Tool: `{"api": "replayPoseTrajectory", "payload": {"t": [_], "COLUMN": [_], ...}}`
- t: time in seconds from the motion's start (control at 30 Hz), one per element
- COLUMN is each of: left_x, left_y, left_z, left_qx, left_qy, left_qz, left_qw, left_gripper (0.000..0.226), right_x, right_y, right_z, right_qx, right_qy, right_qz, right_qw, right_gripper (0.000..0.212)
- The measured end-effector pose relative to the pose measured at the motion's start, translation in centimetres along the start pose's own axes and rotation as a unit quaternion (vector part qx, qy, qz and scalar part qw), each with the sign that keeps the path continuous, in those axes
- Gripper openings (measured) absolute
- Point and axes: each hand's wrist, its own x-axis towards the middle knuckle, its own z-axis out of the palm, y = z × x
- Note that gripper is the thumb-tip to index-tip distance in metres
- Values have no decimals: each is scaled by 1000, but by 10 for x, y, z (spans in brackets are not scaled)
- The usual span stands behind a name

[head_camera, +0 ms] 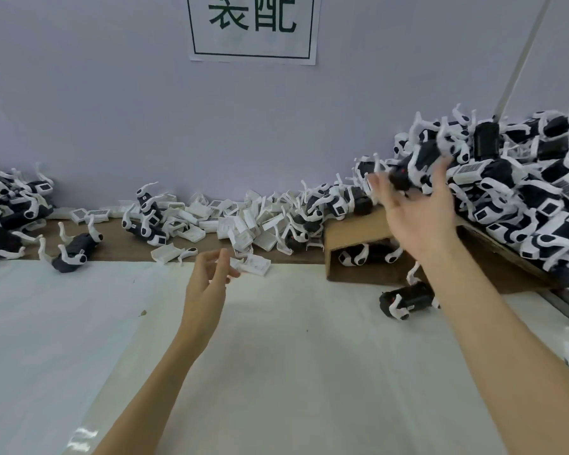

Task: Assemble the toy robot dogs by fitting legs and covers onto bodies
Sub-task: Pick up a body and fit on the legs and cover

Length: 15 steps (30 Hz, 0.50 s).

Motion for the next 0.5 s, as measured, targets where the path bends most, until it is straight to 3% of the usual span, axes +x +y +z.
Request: {"api": "replayPoseTrajectory", "payload": {"t": [0.03, 0.07, 0.23, 0.37, 0.5], "left_x": [0, 1, 3, 3, 2], "left_y": [-2, -3, -5, -15, -19], "left_z": [0, -1, 0, 0, -1], "left_qx": [12, 24, 89, 180, 268], "left_qy": [2, 1, 4, -10, -22], "left_qz": [-9, -14, -7, 21, 70], "left_qw": [1000, 1000, 996, 983, 960], "left_gripper": [35, 34, 26, 14, 9], "right_x": [11, 16, 3, -37, -56], "right_y": [-19, -29, 31, 123, 183], "right_z": [2, 6, -13, -28, -25], "right_qx": [-80, -163, -218, -216, -223], "right_qy": [-23, -56, -121, -104, -78], "right_qz": [-25, -33, 175, 247, 255], "right_qw": [996, 984, 953, 939, 938], "right_gripper": [129, 132, 63, 41, 30]}}
